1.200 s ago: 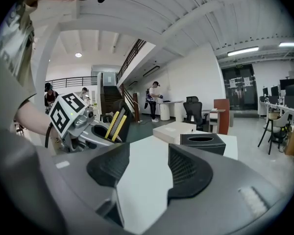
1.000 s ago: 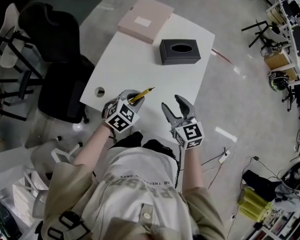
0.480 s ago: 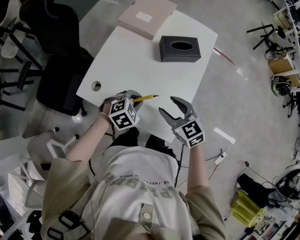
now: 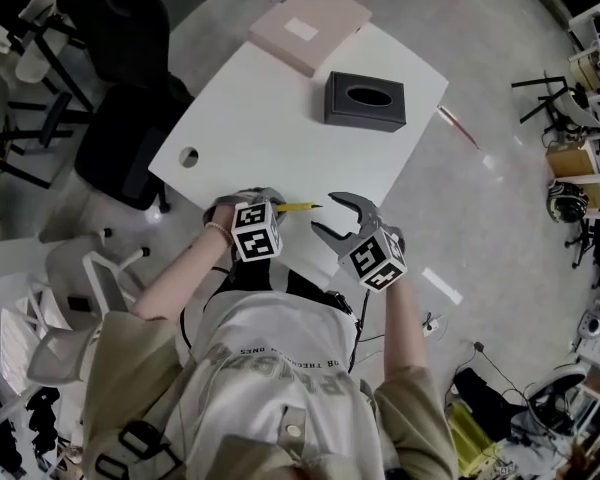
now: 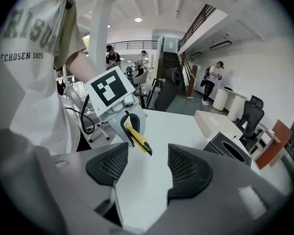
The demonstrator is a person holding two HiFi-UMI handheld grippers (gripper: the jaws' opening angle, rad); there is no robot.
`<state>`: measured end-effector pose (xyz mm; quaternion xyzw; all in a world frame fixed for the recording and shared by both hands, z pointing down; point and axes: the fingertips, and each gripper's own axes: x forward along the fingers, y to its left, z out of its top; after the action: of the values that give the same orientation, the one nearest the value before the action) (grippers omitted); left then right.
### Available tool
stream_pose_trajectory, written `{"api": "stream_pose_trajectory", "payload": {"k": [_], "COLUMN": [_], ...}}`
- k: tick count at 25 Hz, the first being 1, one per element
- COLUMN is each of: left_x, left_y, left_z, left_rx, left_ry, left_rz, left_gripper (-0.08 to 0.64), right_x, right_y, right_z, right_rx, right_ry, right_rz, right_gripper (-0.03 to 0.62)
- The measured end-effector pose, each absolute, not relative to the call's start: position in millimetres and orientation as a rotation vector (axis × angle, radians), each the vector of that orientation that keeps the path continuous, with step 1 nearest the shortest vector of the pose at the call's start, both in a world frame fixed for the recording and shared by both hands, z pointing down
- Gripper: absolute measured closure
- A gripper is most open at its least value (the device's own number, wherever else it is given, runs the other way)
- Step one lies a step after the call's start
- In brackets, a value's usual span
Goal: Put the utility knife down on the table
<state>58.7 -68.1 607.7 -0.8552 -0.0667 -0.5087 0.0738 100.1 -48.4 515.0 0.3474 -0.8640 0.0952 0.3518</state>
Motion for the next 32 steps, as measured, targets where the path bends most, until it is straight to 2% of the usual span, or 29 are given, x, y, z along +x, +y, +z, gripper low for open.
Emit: {"api": "stream_pose_trajectory", "payload": {"k": [15, 32], "left_x": [60.7, 55.6], "left_y": [-77.9, -76.4], "left_z": [638.4, 657.1], "left_rx": [-2.321, -2.205], "left_ry": [-0.258, -0.282], "left_rz": [-1.666, -1.701], "left_gripper": [0.512, 0.512], "right_x": [79.3, 60.8], "right_y": [-62.3, -56.9], "right_z": [574.5, 620.4], "right_rx": [0.470, 0.385], "right_ry": [-2.005, -1.921], "right_rz": [-0.037, -0.060], "right_gripper": [0.345, 0.433]}}
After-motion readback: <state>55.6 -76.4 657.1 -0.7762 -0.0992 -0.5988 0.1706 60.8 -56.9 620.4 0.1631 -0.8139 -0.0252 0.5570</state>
